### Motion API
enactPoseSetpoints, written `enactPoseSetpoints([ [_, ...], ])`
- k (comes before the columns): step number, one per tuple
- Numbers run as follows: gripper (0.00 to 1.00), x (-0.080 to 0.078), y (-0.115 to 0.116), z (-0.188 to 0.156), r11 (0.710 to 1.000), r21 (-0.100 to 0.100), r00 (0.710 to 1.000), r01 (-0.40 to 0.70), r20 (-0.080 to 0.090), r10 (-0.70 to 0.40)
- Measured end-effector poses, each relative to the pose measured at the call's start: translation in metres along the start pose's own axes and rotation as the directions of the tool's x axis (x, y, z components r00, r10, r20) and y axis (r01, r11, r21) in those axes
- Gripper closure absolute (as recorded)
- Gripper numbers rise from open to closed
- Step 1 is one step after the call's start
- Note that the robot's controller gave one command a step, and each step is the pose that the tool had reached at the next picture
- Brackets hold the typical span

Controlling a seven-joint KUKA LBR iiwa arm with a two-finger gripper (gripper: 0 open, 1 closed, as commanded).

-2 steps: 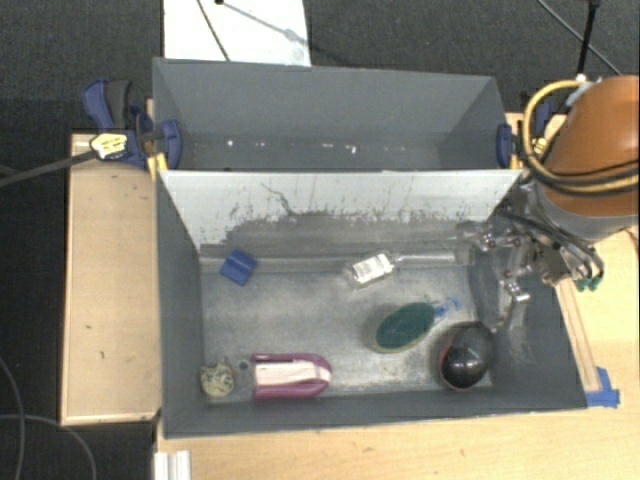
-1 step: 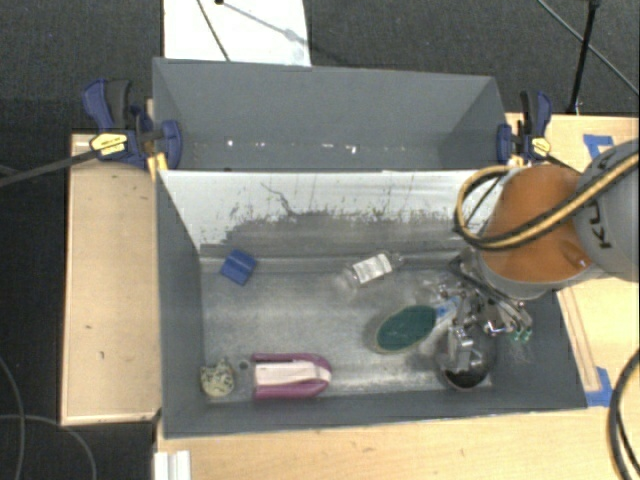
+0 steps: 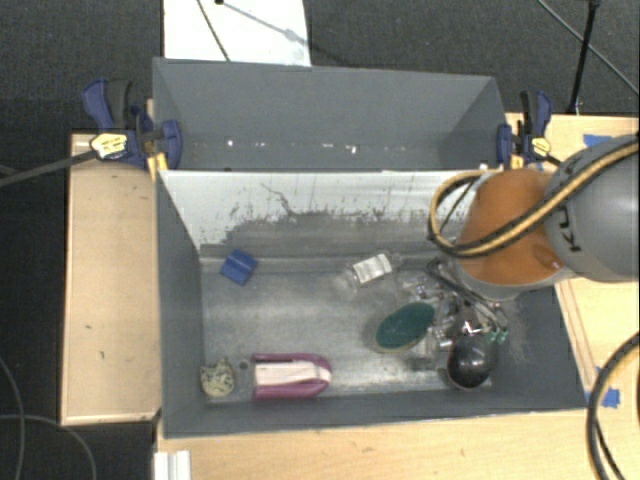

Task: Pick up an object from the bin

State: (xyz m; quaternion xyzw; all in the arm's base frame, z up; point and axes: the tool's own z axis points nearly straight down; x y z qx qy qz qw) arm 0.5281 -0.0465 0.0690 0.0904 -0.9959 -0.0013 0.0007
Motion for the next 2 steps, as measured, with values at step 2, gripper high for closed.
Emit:
enactPoseSetpoints([
  [2,1.0,-0.016,-0.02,-0.141,1.0,0.006,1.0,-0.013,0.012,0.013],
])
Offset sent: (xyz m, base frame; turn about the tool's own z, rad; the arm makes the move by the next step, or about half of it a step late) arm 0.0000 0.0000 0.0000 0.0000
